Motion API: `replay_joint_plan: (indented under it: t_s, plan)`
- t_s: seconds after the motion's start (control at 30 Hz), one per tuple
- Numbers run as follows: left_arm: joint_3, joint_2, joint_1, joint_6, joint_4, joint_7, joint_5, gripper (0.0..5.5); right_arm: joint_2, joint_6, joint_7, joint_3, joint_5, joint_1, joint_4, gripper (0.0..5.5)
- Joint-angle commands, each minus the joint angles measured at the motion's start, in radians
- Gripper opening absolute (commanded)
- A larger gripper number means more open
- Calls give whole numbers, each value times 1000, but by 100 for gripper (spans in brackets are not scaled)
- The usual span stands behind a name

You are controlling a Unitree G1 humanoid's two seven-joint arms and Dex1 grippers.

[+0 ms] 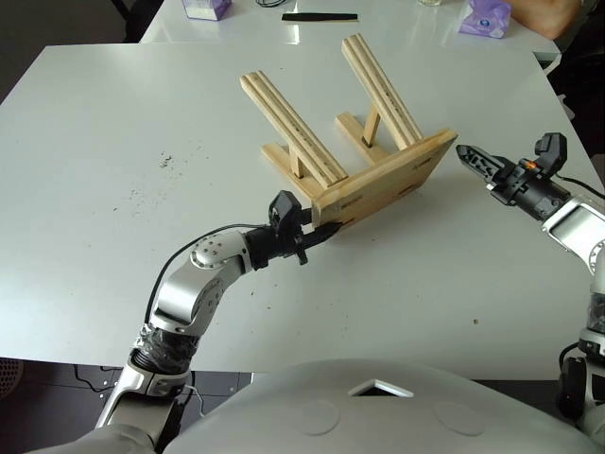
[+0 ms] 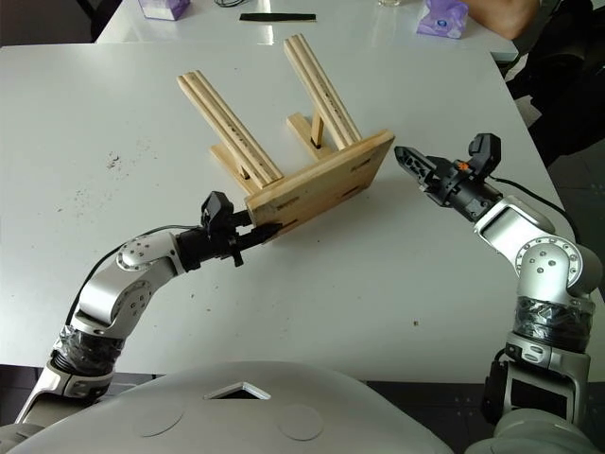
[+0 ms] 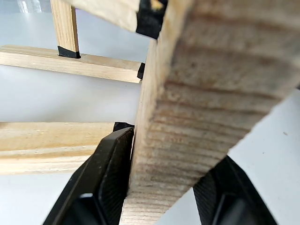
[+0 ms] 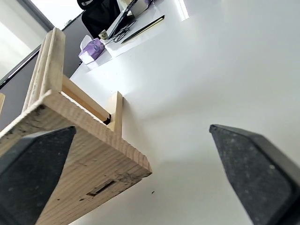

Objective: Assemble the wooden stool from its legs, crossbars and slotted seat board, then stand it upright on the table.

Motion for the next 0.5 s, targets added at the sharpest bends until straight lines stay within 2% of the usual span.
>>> replay_joint_plan:
  t_s: [0.03, 0.4, 0.5]
  plan:
    - [31, -35, -26, 82, -46, 15, -86, 178, 16, -2, 3, -27, -26, -31, 26, 530]
    - [120, -108, -143, 249, -127, 110, -233, 165, 50, -7, 20, -39, -88, -35, 41, 530]
    - [206, -178, -229, 353, -144, 227, -394, 154, 56, -10, 27, -43, -104, -29, 39, 530]
